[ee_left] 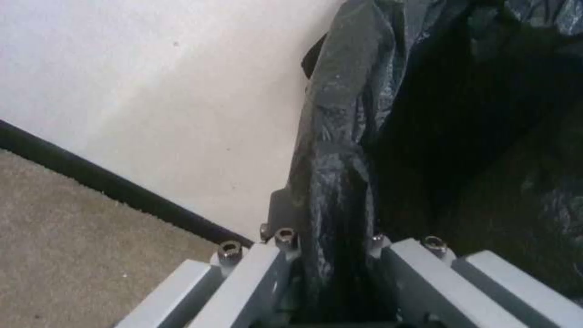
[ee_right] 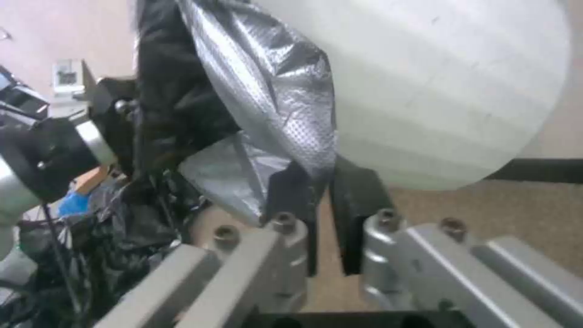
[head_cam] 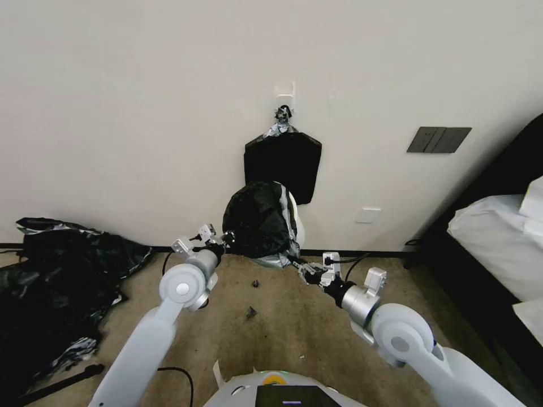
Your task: Place a trash bag onto the trash bin.
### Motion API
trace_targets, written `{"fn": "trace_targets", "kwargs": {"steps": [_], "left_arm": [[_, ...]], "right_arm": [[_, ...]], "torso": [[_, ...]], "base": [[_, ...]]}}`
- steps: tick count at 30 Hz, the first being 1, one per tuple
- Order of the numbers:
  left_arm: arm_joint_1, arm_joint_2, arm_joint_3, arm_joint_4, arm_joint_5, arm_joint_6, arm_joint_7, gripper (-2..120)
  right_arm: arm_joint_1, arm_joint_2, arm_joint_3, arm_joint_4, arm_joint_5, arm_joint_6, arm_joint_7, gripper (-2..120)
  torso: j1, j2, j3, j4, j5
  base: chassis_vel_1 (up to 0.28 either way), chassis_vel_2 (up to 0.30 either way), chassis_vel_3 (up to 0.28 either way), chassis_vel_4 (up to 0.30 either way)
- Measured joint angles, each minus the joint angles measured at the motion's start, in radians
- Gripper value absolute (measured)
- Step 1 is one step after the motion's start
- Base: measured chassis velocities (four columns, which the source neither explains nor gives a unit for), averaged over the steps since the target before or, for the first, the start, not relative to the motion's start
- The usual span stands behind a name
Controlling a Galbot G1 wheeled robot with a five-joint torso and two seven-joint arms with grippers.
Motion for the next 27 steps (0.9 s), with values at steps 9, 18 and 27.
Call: {"fn": "trace_targets", "kwargs": {"steps": [9,18,27], "left_arm": [[0.029,0.000,-0.021,-0.003,-0.023,0.015,0.005,1],[0.038,0.001,-0.023,-0.015,-0.026,0.038,0.027,1],[0.057,0.007,-0.024,-0.036,-0.020,0.062,0.066,1]], "right_arm": [[0.007,-0.004,0.062,-0.031,0.002,0.001,0.002,0],[0.023,0.008,0.061,-0.070,0.001,0.000,0.001,0],[0.026,0.023,0.063,-0.111,0.048,-0.002,0.026,0]], "torso": [[0.000,0.000,0.000,0.0000,0.0000],[0.000,0.000,0.000,0.0000,0.0000],[0.000,0.000,0.000,0.0000,-0.0001]], "base": [[0.000,0.000,0.000,0.000],[0.000,0.000,0.000,0.000],[0.000,0.000,0.000,0.000]]}}
